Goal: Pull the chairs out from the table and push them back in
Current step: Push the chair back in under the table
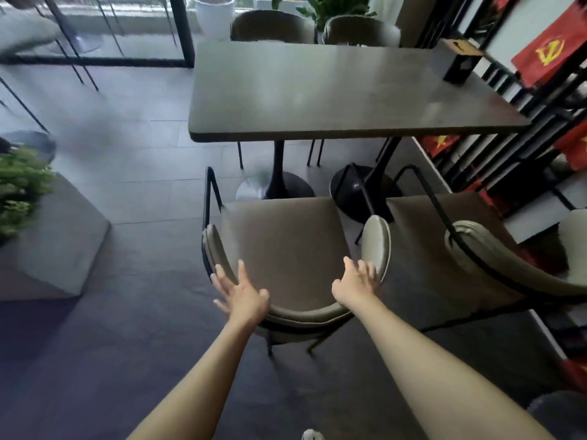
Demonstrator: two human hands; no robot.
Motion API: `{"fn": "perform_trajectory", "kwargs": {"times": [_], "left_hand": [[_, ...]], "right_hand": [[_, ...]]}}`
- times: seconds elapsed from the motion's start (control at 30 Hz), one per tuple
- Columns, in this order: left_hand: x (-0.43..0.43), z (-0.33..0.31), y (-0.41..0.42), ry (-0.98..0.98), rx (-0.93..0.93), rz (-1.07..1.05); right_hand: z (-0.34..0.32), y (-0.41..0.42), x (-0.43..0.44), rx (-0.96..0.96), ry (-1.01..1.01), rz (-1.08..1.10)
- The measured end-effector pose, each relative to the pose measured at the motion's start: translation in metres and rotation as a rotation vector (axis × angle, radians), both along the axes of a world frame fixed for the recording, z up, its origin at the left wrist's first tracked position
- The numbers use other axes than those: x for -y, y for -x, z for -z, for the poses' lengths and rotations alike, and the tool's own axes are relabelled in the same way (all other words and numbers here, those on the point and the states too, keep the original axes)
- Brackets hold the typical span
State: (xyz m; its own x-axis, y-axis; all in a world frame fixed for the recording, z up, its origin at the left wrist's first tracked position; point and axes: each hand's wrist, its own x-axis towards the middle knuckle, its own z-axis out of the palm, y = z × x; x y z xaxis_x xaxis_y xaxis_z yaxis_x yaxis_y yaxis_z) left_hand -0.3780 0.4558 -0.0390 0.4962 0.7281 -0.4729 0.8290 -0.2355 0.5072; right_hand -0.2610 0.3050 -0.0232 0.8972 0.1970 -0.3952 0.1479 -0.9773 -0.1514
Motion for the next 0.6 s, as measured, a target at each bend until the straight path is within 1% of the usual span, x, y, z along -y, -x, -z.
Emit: {"fn": "perform_trajectory", "kwargs": {"times": [0.07, 0.13, 0.2, 0.27, 0.33, 0.4, 0.43, 0.5, 0.6], "left_hand": [[0.009, 0.007, -0.001, -0.006, 0.033, -0.094], [0.013, 0.014, -0.001, 0.003, 0.115, -0.17], [0.01, 0.02, -0.004, 0.041, 0.207, -0.263], [0.005, 0.024, -0.007, 0.047, 0.255, -0.325], [0.003, 0.028, -0.01, 0.019, 0.26, -0.332], [0.005, 0.03, -0.01, -0.021, 0.246, -0.305], [0.006, 0.03, -0.01, -0.035, 0.236, -0.288], [0.006, 0.03, -0.012, -0.048, 0.199, -0.267], [0.01, 0.026, -0.017, -0.057, 0.147, -0.254]], "right_hand": [[0.013, -0.004, 0.015, -0.01, 0.006, -0.001], [0.027, -0.005, 0.028, 0.012, -0.019, 0.044], [0.037, -0.009, 0.034, 0.064, -0.082, 0.116], [0.044, -0.011, 0.033, 0.105, -0.183, 0.218], [0.049, -0.014, 0.028, 0.106, -0.296, 0.382], [0.05, -0.021, 0.025, 0.047, -0.441, 0.603], [0.05, -0.023, 0.024, 0.011, -0.499, 0.662], [0.049, -0.026, 0.026, -0.027, -0.543, 0.675], [0.047, -0.032, 0.029, -0.019, -0.545, 0.683]]}}
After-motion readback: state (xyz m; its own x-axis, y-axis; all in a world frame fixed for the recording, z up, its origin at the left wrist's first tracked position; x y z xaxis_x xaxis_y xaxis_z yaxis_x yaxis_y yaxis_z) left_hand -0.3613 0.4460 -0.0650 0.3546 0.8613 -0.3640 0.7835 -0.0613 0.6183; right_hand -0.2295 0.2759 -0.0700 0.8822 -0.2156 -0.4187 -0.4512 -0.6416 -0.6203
